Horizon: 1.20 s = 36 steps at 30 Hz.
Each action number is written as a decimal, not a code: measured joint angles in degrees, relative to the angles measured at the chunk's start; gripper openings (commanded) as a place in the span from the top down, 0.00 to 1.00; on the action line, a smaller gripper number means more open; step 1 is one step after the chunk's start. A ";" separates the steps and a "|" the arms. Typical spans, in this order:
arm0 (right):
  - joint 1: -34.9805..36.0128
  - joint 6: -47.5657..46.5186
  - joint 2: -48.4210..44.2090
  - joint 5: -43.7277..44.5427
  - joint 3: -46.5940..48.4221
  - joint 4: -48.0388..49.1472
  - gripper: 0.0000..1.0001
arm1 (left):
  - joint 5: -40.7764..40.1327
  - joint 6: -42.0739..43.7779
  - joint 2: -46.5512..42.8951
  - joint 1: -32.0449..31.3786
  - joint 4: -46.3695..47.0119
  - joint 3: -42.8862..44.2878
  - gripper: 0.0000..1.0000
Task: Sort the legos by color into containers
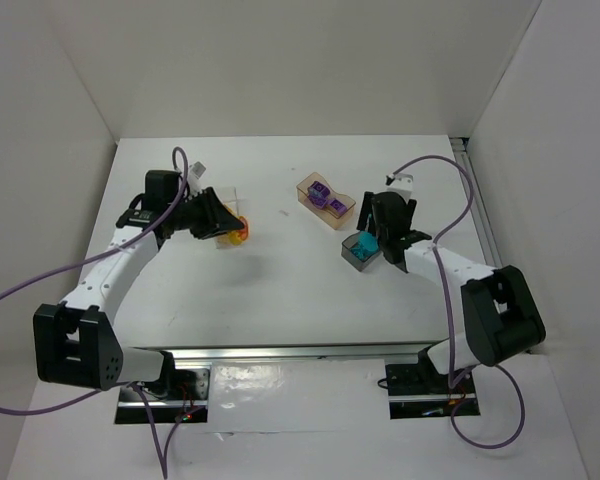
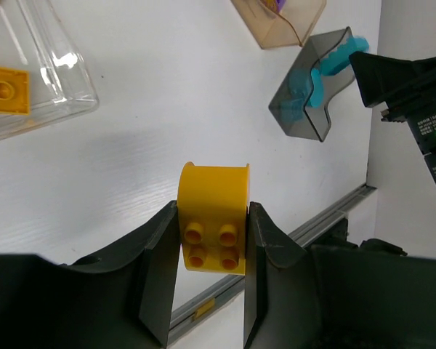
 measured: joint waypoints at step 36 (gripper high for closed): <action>1.36 0.46 -18.10 -0.07 0.09 -9.27 0.00 | -29.88 1.77 25.31 -1.88 -17.68 29.57 0.12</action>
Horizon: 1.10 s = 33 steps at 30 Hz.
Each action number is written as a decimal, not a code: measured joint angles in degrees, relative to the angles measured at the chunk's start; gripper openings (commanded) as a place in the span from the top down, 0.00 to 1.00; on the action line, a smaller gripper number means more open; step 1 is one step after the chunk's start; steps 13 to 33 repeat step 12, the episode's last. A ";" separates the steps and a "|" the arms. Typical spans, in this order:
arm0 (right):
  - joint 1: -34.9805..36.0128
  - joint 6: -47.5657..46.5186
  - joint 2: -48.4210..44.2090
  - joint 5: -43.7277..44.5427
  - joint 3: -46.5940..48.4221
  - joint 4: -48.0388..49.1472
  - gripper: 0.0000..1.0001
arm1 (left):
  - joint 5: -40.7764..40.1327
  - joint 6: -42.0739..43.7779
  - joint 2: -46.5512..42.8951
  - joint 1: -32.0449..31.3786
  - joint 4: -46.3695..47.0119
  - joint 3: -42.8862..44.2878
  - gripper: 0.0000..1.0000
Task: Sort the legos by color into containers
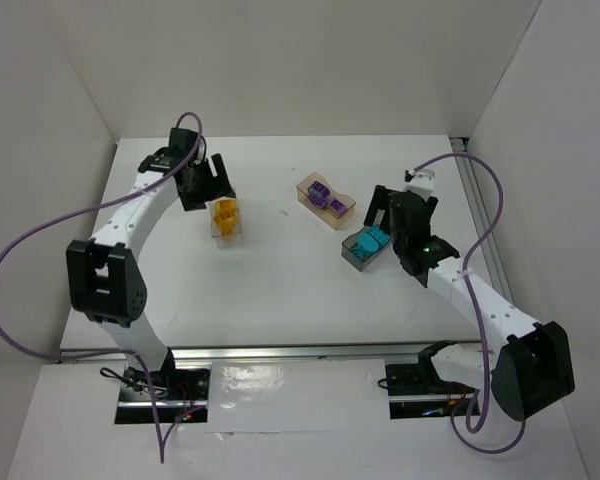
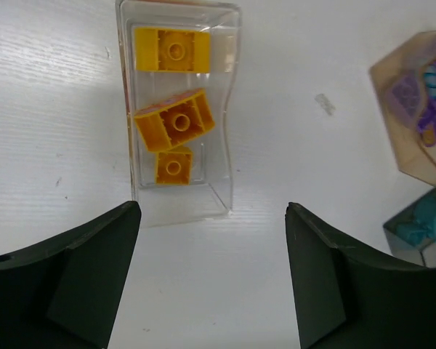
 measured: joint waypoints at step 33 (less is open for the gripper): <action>1.60 4.35 9.70 5.33 8.37 -10.99 0.00 | 1.46 2.51 -31.56 -0.35 6.12 -10.05 0.10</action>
